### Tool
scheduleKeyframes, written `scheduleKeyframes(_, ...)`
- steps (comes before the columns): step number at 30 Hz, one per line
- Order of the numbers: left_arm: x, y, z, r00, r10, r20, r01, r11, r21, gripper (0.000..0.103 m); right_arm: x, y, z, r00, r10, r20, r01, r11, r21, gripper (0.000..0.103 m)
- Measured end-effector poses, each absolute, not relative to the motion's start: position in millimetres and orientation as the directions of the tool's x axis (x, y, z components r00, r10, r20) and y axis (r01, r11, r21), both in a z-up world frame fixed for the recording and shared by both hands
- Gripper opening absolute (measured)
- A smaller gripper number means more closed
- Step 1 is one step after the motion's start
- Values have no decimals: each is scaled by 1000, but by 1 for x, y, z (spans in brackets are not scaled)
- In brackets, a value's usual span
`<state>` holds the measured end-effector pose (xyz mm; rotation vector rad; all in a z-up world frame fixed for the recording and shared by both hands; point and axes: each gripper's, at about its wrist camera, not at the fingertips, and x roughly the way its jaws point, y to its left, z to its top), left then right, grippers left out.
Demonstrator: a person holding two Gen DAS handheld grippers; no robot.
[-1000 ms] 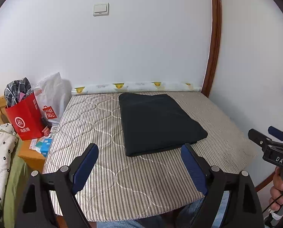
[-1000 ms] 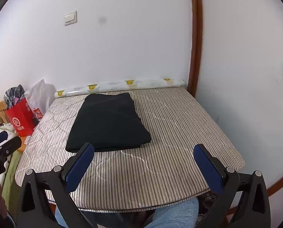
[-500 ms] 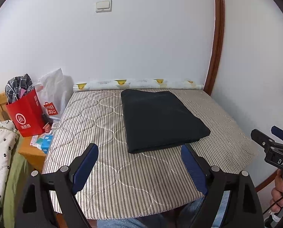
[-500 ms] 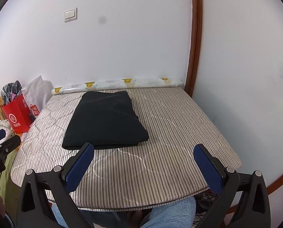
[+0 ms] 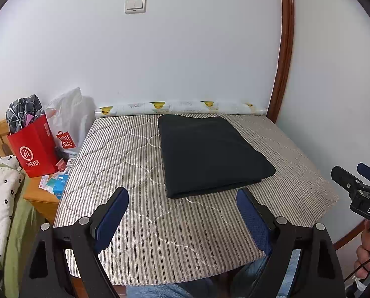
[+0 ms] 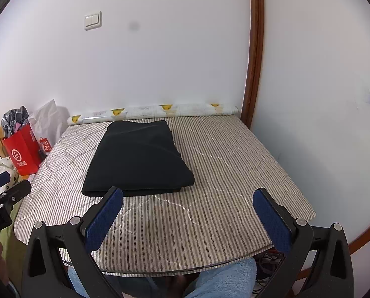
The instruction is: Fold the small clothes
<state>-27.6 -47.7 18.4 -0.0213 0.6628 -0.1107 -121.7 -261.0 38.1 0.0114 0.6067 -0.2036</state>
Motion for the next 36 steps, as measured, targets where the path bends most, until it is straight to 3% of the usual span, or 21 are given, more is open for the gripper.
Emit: scheduleKeyframes(36, -23, -49, 14, 778, -95, -621, 81, 995, -51, 88, -121, -249, 35, 799, -200, -568, 196, 978, -68, 103)
